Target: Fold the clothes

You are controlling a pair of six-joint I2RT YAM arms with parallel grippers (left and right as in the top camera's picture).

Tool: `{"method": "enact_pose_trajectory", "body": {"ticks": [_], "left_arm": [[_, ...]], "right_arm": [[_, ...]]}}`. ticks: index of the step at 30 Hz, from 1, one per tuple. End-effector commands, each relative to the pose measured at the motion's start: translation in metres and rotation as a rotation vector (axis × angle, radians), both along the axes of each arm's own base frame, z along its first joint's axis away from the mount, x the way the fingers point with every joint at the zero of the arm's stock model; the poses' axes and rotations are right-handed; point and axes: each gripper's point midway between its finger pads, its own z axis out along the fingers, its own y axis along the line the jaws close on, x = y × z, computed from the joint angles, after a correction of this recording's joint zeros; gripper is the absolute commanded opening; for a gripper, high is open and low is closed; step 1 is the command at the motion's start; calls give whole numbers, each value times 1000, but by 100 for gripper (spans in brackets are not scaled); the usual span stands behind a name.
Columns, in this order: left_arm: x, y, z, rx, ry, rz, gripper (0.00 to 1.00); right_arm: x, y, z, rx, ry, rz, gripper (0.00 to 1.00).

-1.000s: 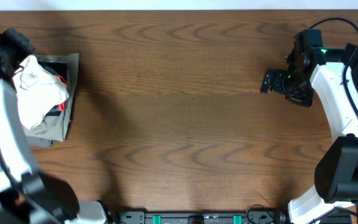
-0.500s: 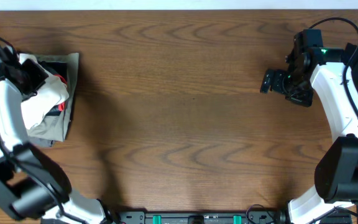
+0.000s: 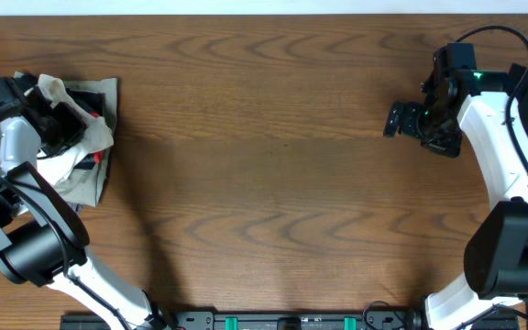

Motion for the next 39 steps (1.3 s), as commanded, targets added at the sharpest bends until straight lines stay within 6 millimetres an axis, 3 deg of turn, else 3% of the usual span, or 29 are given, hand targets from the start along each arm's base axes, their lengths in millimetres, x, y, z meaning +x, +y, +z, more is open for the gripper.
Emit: {"method": "enact_pose_trajectory", "body": {"ticks": [1,4,9,11,15,25,31,39], "left_arm": [[7,-28,31,-53,-104,-116,6],[5,-29,74,-6,-181,-121,6],[1,-26,126,69,-288,-120,7],[-1,-20,137,91,-315,-107,7],[-2,0,139,113,-336,-71,7],[-10,73,99,126,-319,65,7],[-7,105,66,141,-317,104,7],[-20,131,-20,168,-136,185,10]], "right_arm": [[2,2,3,3,-9,14,99],[1,2,3,3,-8,14,99],[2,2,3,3,-9,15,99],[2,2,3,3,-11,14,99],[3,2,3,3,-16,14,99],[3,2,3,3,-16,15,99],[3,2,3,3,-16,14,99],[2,2,3,3,-11,14,99]]}}
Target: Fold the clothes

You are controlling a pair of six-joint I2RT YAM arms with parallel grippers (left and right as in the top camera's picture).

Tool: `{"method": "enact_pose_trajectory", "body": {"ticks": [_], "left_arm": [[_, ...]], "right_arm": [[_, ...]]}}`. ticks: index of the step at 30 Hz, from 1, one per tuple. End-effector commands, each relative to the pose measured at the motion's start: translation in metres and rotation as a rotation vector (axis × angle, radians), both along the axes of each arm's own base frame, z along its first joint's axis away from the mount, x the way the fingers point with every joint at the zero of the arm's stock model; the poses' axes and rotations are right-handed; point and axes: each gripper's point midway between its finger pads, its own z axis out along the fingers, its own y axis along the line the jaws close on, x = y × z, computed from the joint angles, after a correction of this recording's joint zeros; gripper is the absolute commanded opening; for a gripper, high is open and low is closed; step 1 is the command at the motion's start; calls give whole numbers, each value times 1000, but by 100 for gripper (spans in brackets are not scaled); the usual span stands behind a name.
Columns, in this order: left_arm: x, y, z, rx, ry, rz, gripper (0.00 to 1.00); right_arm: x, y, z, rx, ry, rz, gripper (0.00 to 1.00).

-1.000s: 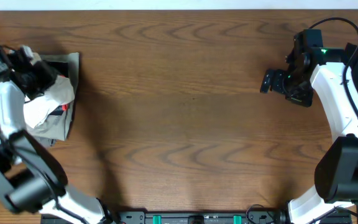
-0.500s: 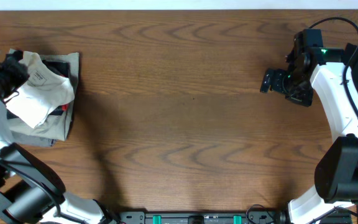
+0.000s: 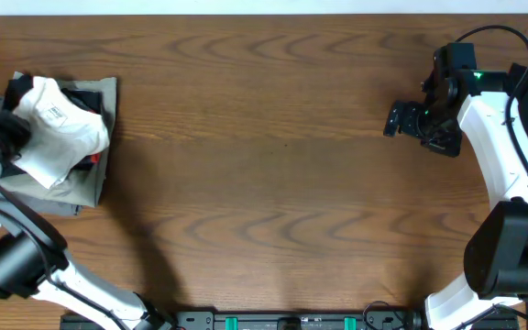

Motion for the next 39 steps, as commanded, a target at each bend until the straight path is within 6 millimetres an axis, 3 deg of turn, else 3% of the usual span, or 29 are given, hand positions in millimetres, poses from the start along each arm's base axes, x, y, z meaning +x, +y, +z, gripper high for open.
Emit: {"method": "enact_pose_trajectory", "body": {"ticks": [1,6,11,16,20,24,29,34,39], "left_arm": [[-11,14,-27,31,83,43,11],[-8,17,-5,56,41,42,13],[2,10,60,93,-91,5,17],[-2,0,136,144,-208,28,22],[2,-9,157,178,-246,8,23],[13,-18,142,157,-229,-18,23],[41,-31,107,137,-214,-71,23],[69,-57,57,95,-171,-139,28],[77,-79,-2,51,-61,-161,28]], "right_arm": [[0,2,2,3,-4,14,99],[-2,2,2,3,6,14,99],[-3,2,2,4,9,14,99],[-3,2,2,4,11,14,99],[-3,2,2,4,11,14,99],[-3,2,2,4,11,14,99],[-3,2,2,4,11,14,99],[-4,2,2,4,14,14,99],[-8,2,2,7,29,15,99]]}}
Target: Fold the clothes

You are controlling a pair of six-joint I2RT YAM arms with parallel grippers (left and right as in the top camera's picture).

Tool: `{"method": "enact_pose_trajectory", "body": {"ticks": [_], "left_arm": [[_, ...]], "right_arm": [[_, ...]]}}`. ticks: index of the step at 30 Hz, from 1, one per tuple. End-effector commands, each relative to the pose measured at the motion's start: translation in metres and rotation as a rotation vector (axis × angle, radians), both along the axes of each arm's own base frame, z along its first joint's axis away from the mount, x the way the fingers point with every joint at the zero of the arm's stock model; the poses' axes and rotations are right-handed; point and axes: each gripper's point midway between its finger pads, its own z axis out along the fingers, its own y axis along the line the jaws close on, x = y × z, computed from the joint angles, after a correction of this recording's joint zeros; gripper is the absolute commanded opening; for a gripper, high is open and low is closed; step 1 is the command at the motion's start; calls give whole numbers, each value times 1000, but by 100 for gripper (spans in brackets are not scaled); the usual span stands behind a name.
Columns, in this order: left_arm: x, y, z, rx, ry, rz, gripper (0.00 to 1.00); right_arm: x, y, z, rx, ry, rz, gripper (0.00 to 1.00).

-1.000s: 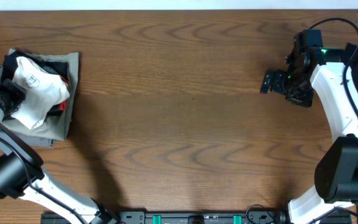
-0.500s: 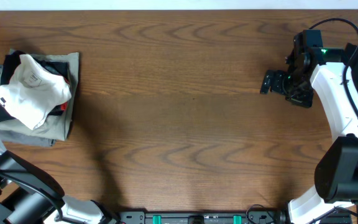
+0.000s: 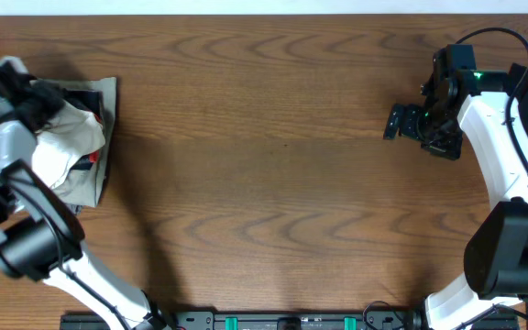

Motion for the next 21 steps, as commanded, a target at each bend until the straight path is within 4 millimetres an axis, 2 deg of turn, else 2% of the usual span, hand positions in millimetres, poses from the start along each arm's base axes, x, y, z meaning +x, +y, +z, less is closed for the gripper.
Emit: {"method": "enact_pose_trajectory", "body": {"ticks": [1,4,7,9,14,18,21], "left_arm": [[3,-12,-34,-24,67,-8,28],[4,-23,-46,-44,93,-29,28],[5,-26,-34,-43,74,-39,28],[7,-29,-17,-46,35,-59,28],[1,-39,53,-35,-63,-97,29],[-25,-57,100,-42,-58,-102,29],[-44,-68,120,-54,-39,-101,29]], "right_arm": [[0,2,3,6,-3,15,99],[0,2,3,6,-2,14,99],[0,2,3,6,-3,14,99],[0,2,3,6,-3,14,99],[0,2,3,6,-4,14,99],[1,2,3,6,-7,14,99],[3,2,3,6,-15,14,99]]}}
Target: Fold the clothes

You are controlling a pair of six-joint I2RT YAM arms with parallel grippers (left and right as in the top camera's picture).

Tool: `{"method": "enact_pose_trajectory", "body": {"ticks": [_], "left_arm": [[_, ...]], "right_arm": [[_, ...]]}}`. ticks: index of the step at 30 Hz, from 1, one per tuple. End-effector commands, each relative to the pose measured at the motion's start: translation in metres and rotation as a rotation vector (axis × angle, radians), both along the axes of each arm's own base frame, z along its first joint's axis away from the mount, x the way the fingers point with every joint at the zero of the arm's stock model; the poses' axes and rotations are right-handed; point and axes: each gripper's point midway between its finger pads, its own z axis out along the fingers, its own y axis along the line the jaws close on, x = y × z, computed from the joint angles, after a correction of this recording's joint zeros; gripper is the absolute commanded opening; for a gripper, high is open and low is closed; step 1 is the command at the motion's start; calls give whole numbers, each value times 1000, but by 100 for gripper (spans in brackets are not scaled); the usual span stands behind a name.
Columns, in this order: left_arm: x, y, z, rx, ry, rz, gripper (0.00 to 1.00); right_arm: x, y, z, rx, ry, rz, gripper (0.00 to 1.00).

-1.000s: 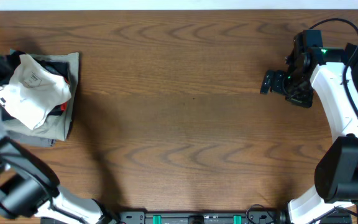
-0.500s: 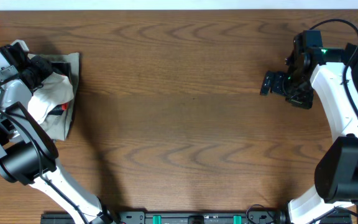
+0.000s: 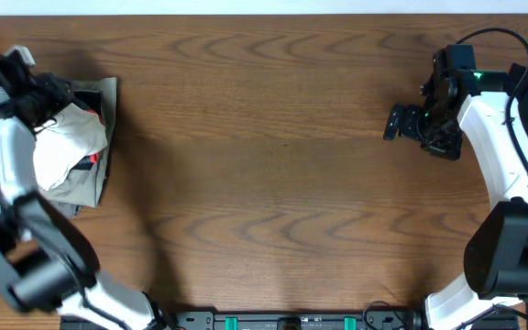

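Note:
A pile of clothes sits at the table's far left. A crumpled white garment (image 3: 62, 147) lies on top of a folded grey one (image 3: 94, 188), with black and red cloth showing under it. My left gripper (image 3: 49, 93) is at the white garment's upper edge, over the back of the pile. Its fingers are dark against dark cloth, so their state does not show. My right gripper (image 3: 392, 122) hovers over bare table at the far right, pointing left, with nothing in it.
The brown wooden table (image 3: 264, 183) stretches between the two arms. The right arm's white links (image 3: 493, 137) run down the right edge. The left arm's white links (image 3: 3, 174) lie along the left edge beside the pile.
My left gripper has shifted slightly right and back, to the pile's upper edge. The white garment now lies more uncovered and flatter. The right arm is unchanged.
At first my left gripper was down in the pile with the white garment bunched around it. Then the gripper was off to the left and the white garment lay spread on top. Later the arm was back over the pile, and now it is at its upper edge. The right arm never moved.

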Motion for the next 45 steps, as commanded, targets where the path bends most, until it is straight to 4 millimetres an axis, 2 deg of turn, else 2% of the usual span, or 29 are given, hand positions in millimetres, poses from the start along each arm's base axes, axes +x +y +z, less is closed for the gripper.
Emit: {"method": "enact_pose_trajectory", "body": {"ticks": [1,4,6,10,15,19,22,24,29,33,36,37,38,39,40,43,45], "left_arm": [[-16,-15,32,-12,-20,-15,29],[-35,-26,16,-72,80,-13,27],[-46,-29,-3,-100,159,0,23],[-58,-26,-43,-106,261,23,22],[-60,-26,-87,-144,323,24,23],[-53,-30,-118,-203,349,-1,23],[-49,-39,-124,-259,330,-41,23],[-45,-45,-117,-276,298,-77,23],[-40,-56,-81,-286,193,-152,23],[-45,-60,-42,-249,134,-159,24],[-54,-65,-11,-219,94,-163,33],[-58,-67,0,-209,79,-164,41],[-62,-70,12,-196,62,-166,57],[-66,-72,22,-186,47,-167,80],[-70,-75,31,-176,33,-168,98],[-82,-82,58,-144,-11,-171,98],[-91,-87,75,-124,-38,-173,98]], "right_arm": [[4,2,3,3,-19,14,99],[6,2,3,3,-27,14,99],[6,2,3,3,-30,14,99],[6,1,3,2,-30,15,99],[7,1,3,1,-31,22,99],[7,1,3,1,-31,22,99],[7,1,3,1,-31,22,99],[7,1,3,1,-31,22,99],[7,1,3,1,-31,22,99],[6,1,3,2,-30,22,99],[7,1,3,2,-31,22,99],[7,1,3,2,-31,21,99],[7,2,3,2,-31,21,98],[7,2,3,2,-32,21,97],[7,2,3,2,-34,21,97],[14,2,7,7,-66,8,96],[19,4,17,19,-100,9,97]]}}
